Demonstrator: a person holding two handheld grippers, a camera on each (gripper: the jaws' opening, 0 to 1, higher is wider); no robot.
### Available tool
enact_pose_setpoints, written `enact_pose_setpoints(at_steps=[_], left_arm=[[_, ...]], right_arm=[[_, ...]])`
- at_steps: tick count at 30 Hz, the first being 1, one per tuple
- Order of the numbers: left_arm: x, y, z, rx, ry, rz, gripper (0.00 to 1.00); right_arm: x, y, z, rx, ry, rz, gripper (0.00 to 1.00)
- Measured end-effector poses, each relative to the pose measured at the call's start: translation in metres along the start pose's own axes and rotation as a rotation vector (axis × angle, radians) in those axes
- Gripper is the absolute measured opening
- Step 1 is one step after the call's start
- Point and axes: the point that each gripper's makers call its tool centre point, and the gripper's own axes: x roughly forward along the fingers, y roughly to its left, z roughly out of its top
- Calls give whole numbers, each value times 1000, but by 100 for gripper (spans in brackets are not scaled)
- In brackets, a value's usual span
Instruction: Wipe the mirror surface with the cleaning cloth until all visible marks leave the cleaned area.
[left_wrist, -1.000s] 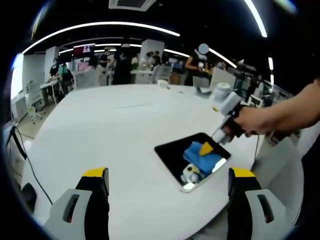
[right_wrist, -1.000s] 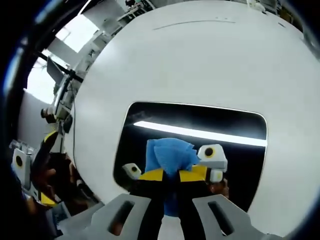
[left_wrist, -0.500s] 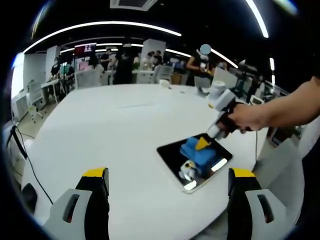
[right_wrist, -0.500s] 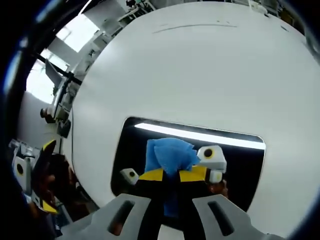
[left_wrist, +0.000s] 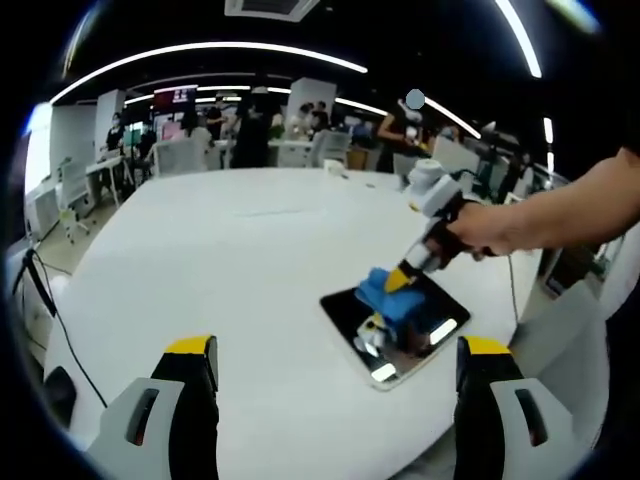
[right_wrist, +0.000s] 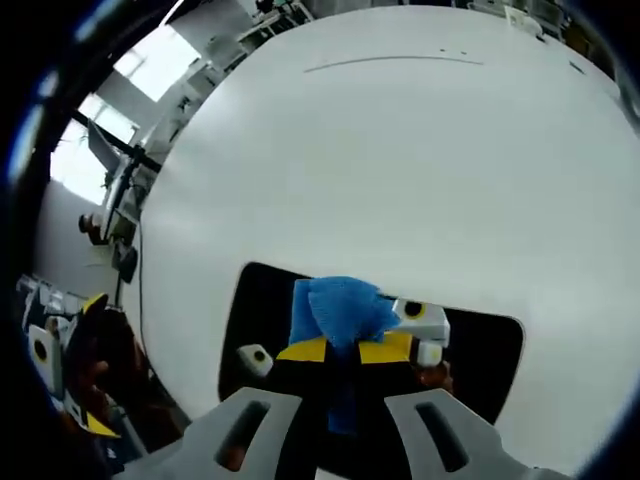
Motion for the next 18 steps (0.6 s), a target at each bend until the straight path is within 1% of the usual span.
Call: enact_pose_setpoints(at_steps=[9, 13, 18], left_arm=[[3, -3, 0, -3, 1, -2, 100], [3, -3, 2, -3, -2, -1, 100], [4, -2, 1, -6, 0, 1, 100]], right_arm=[[2, -3, 15, 5, -3, -5, 4], [2, -2, 14, -3, 8, -7, 4], [1, -2, 13, -8, 4, -6, 4]])
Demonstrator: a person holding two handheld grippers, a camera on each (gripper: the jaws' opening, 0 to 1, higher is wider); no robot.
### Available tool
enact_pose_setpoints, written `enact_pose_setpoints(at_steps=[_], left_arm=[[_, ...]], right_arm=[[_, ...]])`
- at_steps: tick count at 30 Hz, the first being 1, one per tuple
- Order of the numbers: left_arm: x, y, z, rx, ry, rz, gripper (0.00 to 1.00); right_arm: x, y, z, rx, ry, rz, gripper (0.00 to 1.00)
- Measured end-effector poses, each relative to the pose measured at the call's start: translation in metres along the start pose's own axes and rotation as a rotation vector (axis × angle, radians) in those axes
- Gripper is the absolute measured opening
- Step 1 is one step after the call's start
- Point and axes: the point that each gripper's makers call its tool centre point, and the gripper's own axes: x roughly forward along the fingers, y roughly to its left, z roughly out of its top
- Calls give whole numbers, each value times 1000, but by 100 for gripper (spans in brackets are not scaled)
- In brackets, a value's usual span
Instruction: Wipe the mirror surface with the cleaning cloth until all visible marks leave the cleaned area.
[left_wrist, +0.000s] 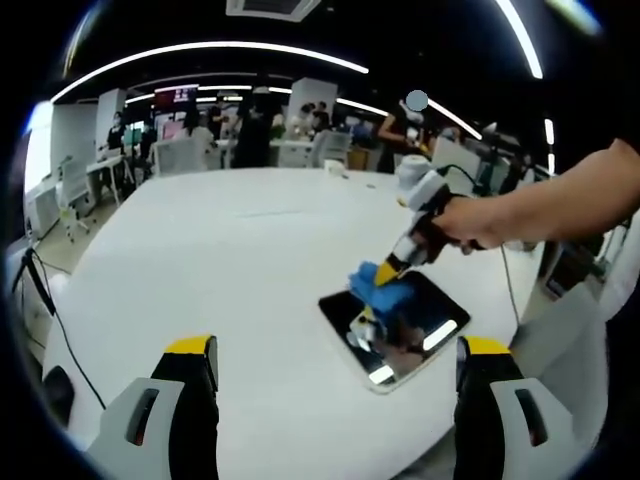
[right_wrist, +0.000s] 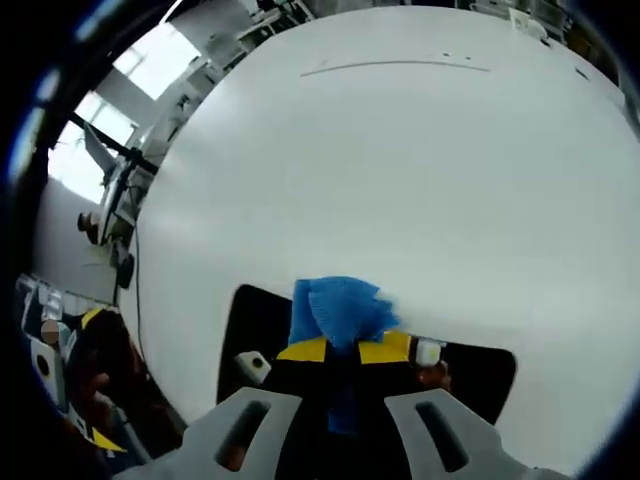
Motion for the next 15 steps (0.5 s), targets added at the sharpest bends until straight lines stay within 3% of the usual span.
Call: enact_pose_setpoints(at_steps=[15], left_arm=[[0, -1, 1, 14, 2, 3, 100]], right_arm=[[-3, 2, -2, -3, 6, 11, 4]])
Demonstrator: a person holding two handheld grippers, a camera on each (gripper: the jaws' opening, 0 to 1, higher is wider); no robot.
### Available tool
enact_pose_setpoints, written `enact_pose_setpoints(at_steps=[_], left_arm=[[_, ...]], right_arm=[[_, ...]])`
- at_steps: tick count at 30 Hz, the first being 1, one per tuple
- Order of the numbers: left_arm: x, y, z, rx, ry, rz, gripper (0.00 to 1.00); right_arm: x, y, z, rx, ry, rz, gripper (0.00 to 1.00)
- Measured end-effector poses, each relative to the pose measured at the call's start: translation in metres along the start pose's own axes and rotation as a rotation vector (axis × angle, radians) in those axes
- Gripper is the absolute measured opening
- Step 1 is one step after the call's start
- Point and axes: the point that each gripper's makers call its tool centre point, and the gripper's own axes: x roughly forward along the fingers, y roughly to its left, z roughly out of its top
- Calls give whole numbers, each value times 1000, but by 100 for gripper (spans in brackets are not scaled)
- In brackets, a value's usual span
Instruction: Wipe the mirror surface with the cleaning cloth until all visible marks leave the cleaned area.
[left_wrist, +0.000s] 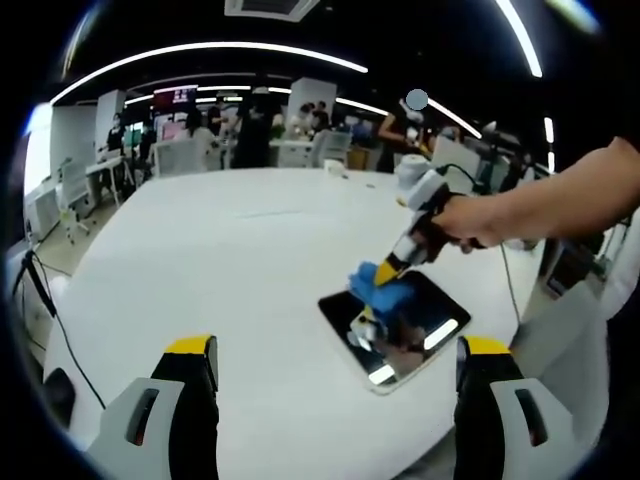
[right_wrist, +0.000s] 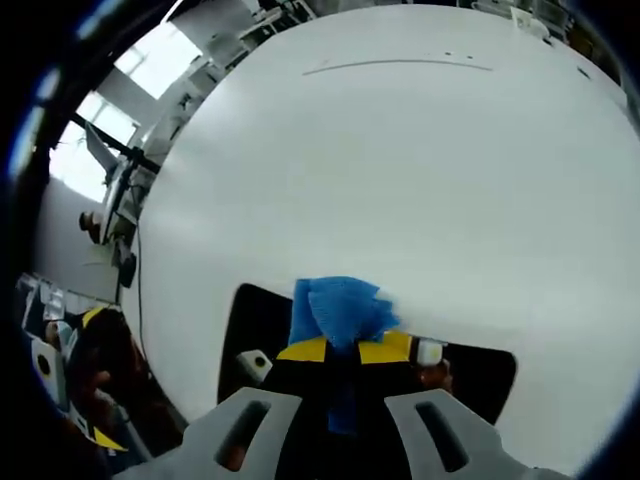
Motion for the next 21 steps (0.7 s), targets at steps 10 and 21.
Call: enact_pose_setpoints(at_steps=[10, 21], left_arm=[[0, 0, 2, 2, -4, 2, 100], [1, -2, 3, 5, -2, -4, 100]], right_arm=[[1, -1, 1, -7, 4, 1, 4], [-3, -14, 1, -3, 3, -13, 4]])
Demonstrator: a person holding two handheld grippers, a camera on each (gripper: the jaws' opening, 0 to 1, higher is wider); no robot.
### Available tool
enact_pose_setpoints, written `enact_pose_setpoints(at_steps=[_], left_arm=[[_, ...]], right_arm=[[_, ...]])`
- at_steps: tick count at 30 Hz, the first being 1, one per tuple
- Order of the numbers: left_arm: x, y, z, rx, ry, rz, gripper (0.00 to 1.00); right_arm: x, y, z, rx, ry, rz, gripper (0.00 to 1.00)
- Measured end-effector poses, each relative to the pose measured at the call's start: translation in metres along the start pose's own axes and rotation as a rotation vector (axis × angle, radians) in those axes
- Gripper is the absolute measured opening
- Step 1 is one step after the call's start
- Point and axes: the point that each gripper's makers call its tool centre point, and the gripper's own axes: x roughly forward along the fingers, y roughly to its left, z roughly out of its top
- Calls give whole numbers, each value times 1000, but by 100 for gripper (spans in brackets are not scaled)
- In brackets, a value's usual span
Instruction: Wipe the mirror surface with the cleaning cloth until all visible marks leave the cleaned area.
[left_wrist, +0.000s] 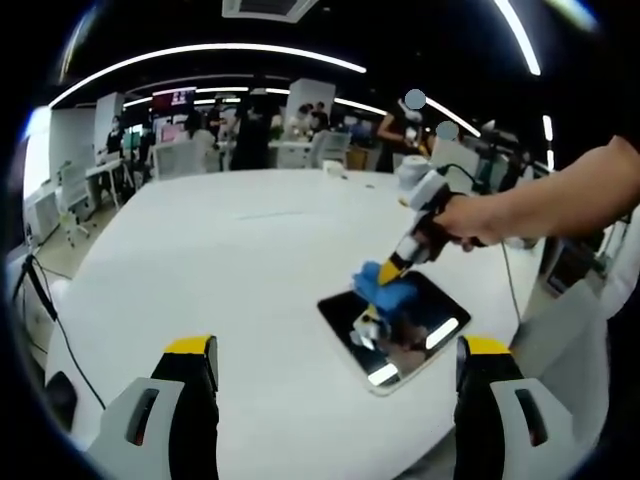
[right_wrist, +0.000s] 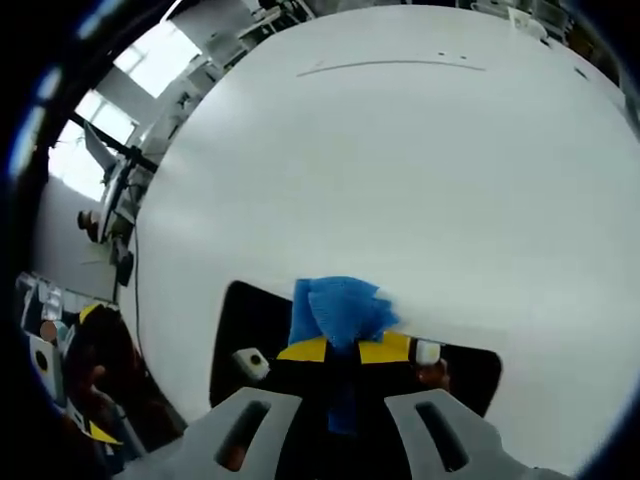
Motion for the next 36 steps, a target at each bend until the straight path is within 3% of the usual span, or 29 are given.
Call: enact_pose_setpoints(at_steps=[36], left_arm=[[4, -3, 6, 11, -1, -6, 100]], right_arm=[[-11, -37, -4, 5, 1, -35, 4]])
